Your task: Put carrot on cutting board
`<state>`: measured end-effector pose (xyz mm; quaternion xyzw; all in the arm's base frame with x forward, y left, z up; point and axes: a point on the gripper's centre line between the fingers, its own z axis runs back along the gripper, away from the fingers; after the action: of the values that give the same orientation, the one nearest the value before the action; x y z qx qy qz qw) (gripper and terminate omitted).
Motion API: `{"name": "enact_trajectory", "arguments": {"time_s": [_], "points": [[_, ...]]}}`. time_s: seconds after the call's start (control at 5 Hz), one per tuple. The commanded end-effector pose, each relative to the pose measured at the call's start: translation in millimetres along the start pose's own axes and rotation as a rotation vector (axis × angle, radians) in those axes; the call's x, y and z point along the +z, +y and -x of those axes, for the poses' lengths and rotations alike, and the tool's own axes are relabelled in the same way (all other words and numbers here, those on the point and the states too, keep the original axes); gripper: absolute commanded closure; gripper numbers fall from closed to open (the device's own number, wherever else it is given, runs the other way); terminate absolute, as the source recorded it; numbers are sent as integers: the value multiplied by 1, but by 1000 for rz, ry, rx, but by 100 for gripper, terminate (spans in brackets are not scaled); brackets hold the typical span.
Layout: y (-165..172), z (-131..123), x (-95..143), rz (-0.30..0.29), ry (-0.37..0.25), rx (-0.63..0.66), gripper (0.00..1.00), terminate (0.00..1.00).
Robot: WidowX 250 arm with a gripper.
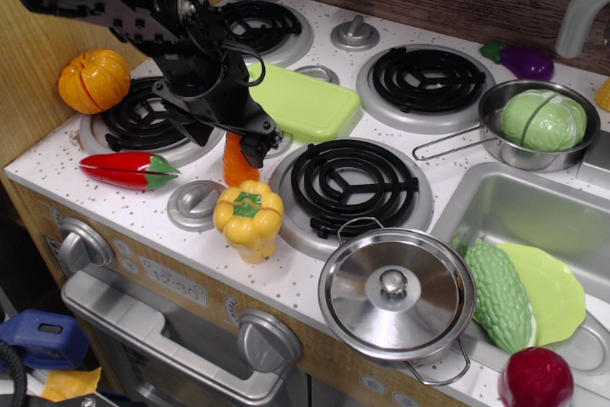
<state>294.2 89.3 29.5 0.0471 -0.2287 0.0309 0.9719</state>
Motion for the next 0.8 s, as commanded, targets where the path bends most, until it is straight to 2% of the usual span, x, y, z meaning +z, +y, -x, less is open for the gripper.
{"name": "enact_trajectory", "arguments": {"time_s": [0.0, 0.2, 0.4, 0.6], "points": [[10, -2, -6, -7, -31, 18, 100, 0], [10, -10, 0, -25, -34, 6, 100, 0], [12, -35, 9, -67, -43, -11, 100, 0], [22, -64, 21, -138, -72, -83, 100, 0]]}}
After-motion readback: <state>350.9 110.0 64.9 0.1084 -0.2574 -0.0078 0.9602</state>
